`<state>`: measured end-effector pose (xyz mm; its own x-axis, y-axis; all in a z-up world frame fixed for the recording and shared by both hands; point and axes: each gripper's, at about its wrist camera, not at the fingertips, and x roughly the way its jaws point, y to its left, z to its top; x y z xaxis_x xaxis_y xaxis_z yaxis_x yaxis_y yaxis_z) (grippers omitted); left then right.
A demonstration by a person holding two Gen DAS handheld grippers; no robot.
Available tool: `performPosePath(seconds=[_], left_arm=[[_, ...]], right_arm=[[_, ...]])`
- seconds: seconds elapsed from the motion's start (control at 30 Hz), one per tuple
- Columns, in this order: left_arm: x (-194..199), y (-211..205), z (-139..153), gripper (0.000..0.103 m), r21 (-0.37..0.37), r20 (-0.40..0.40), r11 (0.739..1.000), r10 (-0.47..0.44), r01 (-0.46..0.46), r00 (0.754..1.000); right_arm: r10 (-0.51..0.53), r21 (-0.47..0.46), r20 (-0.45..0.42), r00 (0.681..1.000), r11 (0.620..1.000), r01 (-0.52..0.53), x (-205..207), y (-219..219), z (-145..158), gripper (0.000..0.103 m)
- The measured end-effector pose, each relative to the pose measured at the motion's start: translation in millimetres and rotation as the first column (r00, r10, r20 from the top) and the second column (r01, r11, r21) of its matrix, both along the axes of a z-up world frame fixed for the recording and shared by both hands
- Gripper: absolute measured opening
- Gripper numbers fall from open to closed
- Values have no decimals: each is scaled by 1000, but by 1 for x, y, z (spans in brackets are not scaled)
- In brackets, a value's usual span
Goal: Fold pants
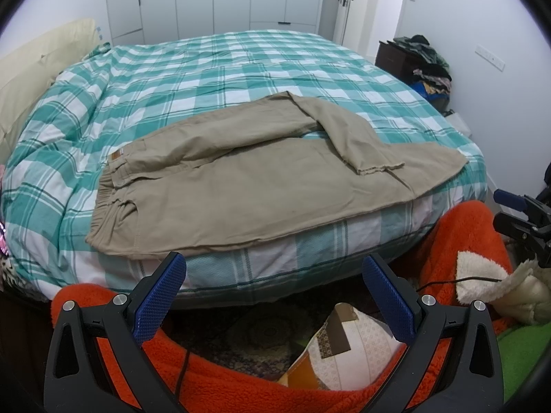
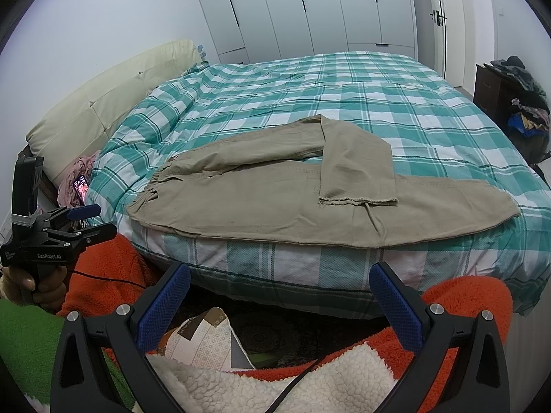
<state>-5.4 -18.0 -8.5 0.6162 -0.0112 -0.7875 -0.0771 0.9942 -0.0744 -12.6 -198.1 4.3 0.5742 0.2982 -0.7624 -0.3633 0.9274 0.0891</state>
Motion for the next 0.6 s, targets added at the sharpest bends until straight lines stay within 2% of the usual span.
performPosePath(seconds=[0.6], left_arm=[[0,-2,-1,102,0,-2,1000,-1,1,1000]], right_arm=[[0,0,-2,1000,1000,0,0,0,-1,103]])
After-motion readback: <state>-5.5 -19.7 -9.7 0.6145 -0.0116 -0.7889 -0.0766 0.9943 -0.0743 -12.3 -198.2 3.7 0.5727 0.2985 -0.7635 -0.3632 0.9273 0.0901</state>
